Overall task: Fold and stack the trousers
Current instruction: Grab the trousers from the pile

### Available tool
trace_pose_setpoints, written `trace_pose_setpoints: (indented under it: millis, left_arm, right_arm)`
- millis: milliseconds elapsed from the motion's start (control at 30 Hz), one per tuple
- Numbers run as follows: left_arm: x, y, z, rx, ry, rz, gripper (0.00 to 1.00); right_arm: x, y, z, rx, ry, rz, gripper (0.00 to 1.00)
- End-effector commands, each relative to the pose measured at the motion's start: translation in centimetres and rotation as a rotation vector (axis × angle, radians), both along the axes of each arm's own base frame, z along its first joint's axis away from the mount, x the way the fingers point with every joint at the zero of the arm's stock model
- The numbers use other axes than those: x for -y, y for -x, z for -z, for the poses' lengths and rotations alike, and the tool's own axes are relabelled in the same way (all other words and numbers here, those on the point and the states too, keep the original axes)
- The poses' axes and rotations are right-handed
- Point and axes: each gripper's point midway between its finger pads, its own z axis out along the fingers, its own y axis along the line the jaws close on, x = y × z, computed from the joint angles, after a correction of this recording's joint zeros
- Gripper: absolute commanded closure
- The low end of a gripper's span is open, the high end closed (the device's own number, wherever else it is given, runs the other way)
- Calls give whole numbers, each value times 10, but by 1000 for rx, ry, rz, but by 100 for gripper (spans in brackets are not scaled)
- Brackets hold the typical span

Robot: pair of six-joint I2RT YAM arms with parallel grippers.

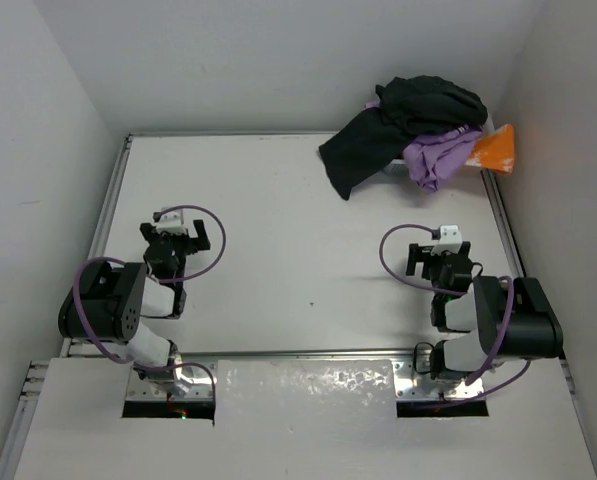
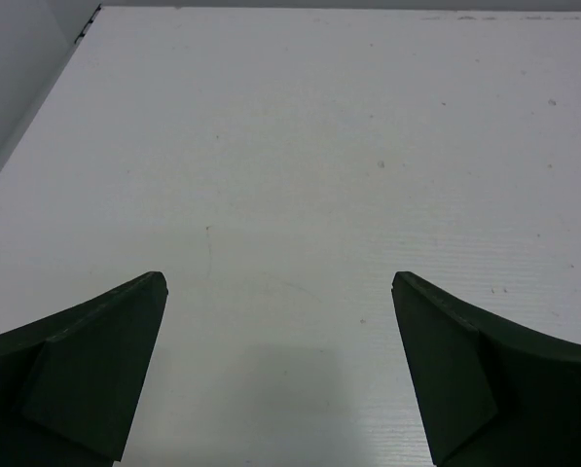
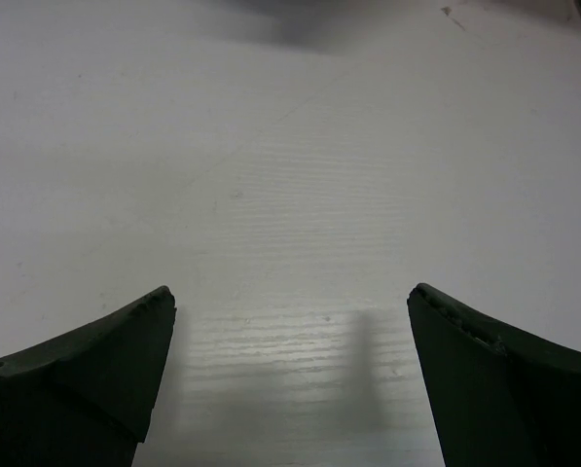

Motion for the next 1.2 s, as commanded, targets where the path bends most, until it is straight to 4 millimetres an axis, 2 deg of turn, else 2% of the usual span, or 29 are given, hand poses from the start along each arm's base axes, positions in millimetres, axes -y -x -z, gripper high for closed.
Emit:
trace_pose_setpoints:
  millis: [0, 33, 67, 100, 133, 167, 200, 233, 267, 300, 333, 367, 400, 433, 467, 500, 533, 567, 633, 667, 700, 733, 767, 800, 867, 1000, 1067, 1167]
  left_arm:
    - [2, -8, -22, 77, -2, 6, 0]
    - [2, -8, -24, 82, -3, 6, 0]
    - [2, -8, -23, 82, -6, 5, 0]
    - [2, -9, -24, 84, -9, 3, 0]
    - [3, -7, -25, 90, -6, 6, 0]
    - [3, -6, -27, 97, -9, 12, 0]
    - [4, -17, -53, 134, -8, 15, 0]
    - [5, -19, -19, -73, -22, 29, 0]
    - [14, -31, -26, -127, -47, 96, 0]
    - [21, -69, -80, -85, -73, 142, 0]
    - [31, -68, -64, -235, -102, 234, 0]
    - [36, -91, -109, -180, -132, 276, 2]
    - [40, -94, -105, -229, -151, 318, 5]
    - [42, -88, -97, -303, -182, 359, 6]
    - [46, -96, -112, -288, -191, 390, 9]
    - [47, -93, -107, -332, -189, 406, 10]
    - [47, -87, -98, -388, -186, 416, 12]
    - [47, -89, -99, -399, -185, 416, 13]
    - [45, -84, -92, -430, -177, 406, 14]
    - [45, -80, -90, -435, -175, 406, 14]
    - [45, -78, -90, -431, -175, 403, 14]
    - [46, -76, -90, -425, -174, 412, 14]
    - [48, -71, -88, -427, -169, 424, 14]
    - [50, -69, -87, -429, -169, 436, 14]
    - [53, -63, -83, -444, -166, 461, 14]
    - [52, -58, -76, -457, -174, 461, 15]
    - [51, -58, -72, -465, -178, 459, 15]
    - [52, -58, -71, -466, -177, 462, 16]
  right_arm:
    - [-18, -14, -21, 66, -8, -114, 1]
    - [-23, -9, -14, -19, 6, -155, 1]
    - [-27, -12, -19, -47, -22, -169, 1]
    - [-27, -34, -53, 1, -68, -153, 1]
    - [-29, -43, -82, 45, -94, -152, 1]
    - [-49, -38, -83, -23, -146, -257, 1]
    - [-60, -59, -137, 61, -140, -336, 2]
    - [-68, -61, -150, 34, -158, -387, 8]
    - [-75, -70, -171, 44, -178, -426, 43]
    - [-76, -93, -236, 135, -164, -447, 63]
    - [-71, -109, -223, 28, -203, -406, 92]
    - [-63, -134, -282, 112, -163, -384, 94]
    - [-50, -151, -287, 94, -141, -322, 85]
    - [-42, -164, -288, 54, -133, -277, 57]
    - [-26, -197, -301, 71, -101, -210, 39]
    - [-20, -212, -301, 62, -91, -181, 34]
    - [-12, -225, -299, 53, -80, -149, 19]
    - [-6, -254, -296, 57, -72, -129, 18]
    - [2, -279, -286, 42, -60, -101, 15]
    - [4, -294, -312, 103, -51, -96, 14]
    - [6, -316, -275, 47, -58, -91, 13]
    - [7, -327, -272, 54, -59, -86, 10]
    - [8, -337, -284, 96, -58, -89, 9]
    - [7, -349, -261, 74, -61, -100, 9]
    - [4, -359, -256, 97, -67, -114, 8]
    - [7, -363, -216, 28, -67, -100, 7]
    - [4, -362, -203, -7, -50, -115, 8]
    - [3, -357, -188, -58, 19, -127, 34]
